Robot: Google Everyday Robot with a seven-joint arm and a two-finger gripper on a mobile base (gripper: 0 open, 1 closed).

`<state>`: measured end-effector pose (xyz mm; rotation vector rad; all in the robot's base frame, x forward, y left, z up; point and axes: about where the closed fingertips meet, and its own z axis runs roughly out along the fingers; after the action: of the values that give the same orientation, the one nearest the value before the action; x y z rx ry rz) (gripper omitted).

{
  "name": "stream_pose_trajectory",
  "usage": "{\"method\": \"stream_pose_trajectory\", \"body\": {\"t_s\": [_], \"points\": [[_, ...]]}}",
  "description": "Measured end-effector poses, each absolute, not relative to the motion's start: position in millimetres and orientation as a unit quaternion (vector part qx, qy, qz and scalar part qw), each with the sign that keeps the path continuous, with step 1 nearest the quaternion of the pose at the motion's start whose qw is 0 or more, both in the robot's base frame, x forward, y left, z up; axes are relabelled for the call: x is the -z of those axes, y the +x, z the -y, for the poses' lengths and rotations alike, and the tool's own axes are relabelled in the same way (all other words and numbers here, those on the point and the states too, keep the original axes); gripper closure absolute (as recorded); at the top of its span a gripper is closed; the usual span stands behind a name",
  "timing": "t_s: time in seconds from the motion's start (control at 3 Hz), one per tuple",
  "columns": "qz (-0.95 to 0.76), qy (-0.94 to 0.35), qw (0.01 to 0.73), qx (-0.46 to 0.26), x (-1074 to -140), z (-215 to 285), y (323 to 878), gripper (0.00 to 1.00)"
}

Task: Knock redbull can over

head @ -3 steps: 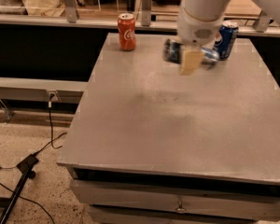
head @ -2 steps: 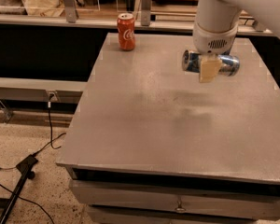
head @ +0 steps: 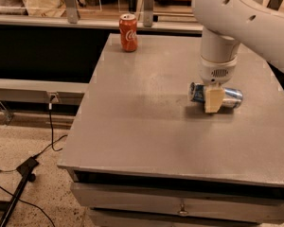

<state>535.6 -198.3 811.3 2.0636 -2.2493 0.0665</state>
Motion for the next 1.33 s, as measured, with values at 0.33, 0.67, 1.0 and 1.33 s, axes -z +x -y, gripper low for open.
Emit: {"method": "stream_pose_trajectory", "body": {"t_s": [0.33, 0.67, 1.0, 1.33], "points": [[0.736, 0.675, 0.044, -0.020, -818, 198, 535, 0.38], [0.736, 0.675, 0.045, -0.020, -824, 198, 535, 0.15], [0.736, 0.675, 0.045, -0.020, -826, 198, 535, 0.00], [0.731, 0.682, 0.021, -0.014, -847, 200, 536, 0.00]]}}
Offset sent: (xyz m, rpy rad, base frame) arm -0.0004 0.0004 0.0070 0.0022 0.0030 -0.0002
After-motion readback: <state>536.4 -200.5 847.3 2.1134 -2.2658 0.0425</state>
